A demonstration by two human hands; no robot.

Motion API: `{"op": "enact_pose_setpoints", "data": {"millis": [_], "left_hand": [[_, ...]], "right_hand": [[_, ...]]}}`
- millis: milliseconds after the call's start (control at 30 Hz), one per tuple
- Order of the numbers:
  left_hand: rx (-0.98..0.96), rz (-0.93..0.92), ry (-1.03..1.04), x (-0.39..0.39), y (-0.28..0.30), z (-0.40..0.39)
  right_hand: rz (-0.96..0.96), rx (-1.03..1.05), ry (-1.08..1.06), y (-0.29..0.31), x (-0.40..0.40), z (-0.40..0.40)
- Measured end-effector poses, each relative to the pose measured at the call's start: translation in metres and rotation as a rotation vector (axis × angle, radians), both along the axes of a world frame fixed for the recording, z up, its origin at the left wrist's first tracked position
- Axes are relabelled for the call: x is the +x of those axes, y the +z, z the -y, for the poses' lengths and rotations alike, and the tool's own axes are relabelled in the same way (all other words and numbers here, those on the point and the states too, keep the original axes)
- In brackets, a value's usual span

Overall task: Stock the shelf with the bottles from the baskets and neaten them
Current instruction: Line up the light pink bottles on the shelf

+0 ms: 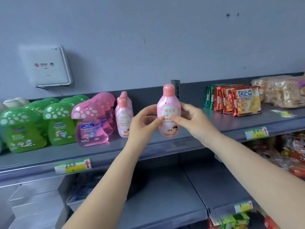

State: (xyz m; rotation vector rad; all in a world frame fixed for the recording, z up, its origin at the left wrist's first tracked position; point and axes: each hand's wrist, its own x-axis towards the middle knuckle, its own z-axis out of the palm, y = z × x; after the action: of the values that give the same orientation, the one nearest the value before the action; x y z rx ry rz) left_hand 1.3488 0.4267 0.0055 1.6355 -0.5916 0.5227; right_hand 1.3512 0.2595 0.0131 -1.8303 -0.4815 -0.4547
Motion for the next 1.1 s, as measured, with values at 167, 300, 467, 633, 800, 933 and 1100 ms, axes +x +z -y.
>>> {"op": "enact_pose_setpoints", "data": {"millis": [167, 300, 467, 633, 800, 933, 1100], "left_hand": [[0.009, -0.026, 0.146, 0.001, 0.003, -0.046], [-0.012, -0.073, 0.243, 0.006, 0.001, -0.077], [0.014, -0.104, 0.302, 0.013, -0.007, -0.106], [0.026, -0.146, 0.295, 0.018, -0.012, -0.118], [0.058, -0.162, 0.324, 0.027, -0.019, -0.124], [0.075, -0.193, 0.32, 0.032, -0.024, -0.126], [0.102, -0.2, 0.339, 0.035, -0.026, -0.128]], "right_hand": [[0.005, -0.002, 0.091, 0.004, 0.017, -0.052], [0.002, -0.006, 0.123, 0.002, 0.026, -0.089], [-0.022, 0.023, 0.12, -0.007, 0.038, -0.119], [-0.036, -0.004, 0.11, -0.016, 0.047, -0.133], [-0.031, -0.022, 0.102, -0.022, 0.052, -0.138], [-0.032, -0.058, 0.092, -0.025, 0.054, -0.139], [-0.023, -0.095, 0.069, -0.026, 0.052, -0.14]]}}
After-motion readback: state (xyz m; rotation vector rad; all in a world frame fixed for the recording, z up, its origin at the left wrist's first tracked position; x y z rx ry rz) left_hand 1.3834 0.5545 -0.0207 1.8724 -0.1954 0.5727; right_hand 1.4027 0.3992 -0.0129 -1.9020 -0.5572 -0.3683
